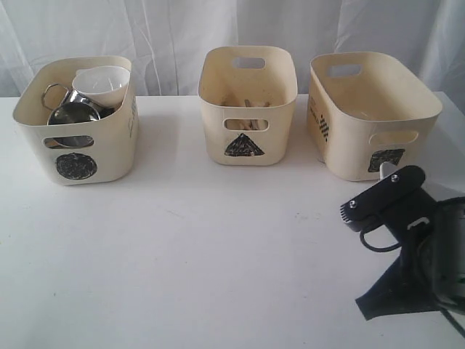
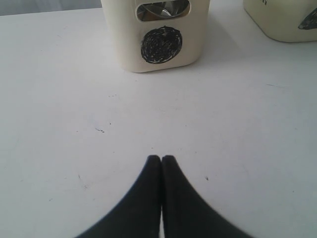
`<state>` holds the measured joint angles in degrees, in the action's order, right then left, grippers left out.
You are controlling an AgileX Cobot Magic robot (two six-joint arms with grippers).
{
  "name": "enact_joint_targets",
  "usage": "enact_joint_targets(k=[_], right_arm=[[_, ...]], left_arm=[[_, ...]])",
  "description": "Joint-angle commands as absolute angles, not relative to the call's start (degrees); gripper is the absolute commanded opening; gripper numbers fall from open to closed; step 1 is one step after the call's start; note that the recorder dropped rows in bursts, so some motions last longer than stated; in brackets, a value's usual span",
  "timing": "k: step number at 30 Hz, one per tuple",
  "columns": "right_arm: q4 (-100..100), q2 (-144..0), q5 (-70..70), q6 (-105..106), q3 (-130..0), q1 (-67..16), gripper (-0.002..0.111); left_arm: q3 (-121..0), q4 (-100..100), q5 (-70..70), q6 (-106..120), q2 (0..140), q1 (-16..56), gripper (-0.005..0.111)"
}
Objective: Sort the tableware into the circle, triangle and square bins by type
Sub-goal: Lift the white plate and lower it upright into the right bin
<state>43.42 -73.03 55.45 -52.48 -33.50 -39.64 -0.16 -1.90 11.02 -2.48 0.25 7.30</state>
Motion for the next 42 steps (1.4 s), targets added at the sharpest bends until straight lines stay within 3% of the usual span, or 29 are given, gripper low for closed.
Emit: enact_joint_targets(k=[1,8,20,30,42], right_arm=[[44.95,-68.43,58.84,-52.28,-33.18,-39.6,0.0],[52.8,-62.21,65.68,-55.67,-33.18,-39.6,0.0],[62.44,-60.33,60.69,-54.27,-40.36,-39.6,0.0],[65.27,-71.63,53.59,-43.42,-59.24,-37.59,0.0],[57.08,-90.16,40.45,-35.39,-78.48,-23.53,0.0]], left_arm=[[0.0,-2.48,11.1,-2.82,0.0,7.13,0.0],[0.0,-2.48,11.1,-2.82,0.0,7.13,0.0],[0.0,-2.48,11.1,-2.82,0.0,7.13,0.0],[0.0,-2.48,11.1,-2.82,0.0,7.13,0.0],[0.0,-2.48,11.1,-2.82,0.0,7.13,0.0]])
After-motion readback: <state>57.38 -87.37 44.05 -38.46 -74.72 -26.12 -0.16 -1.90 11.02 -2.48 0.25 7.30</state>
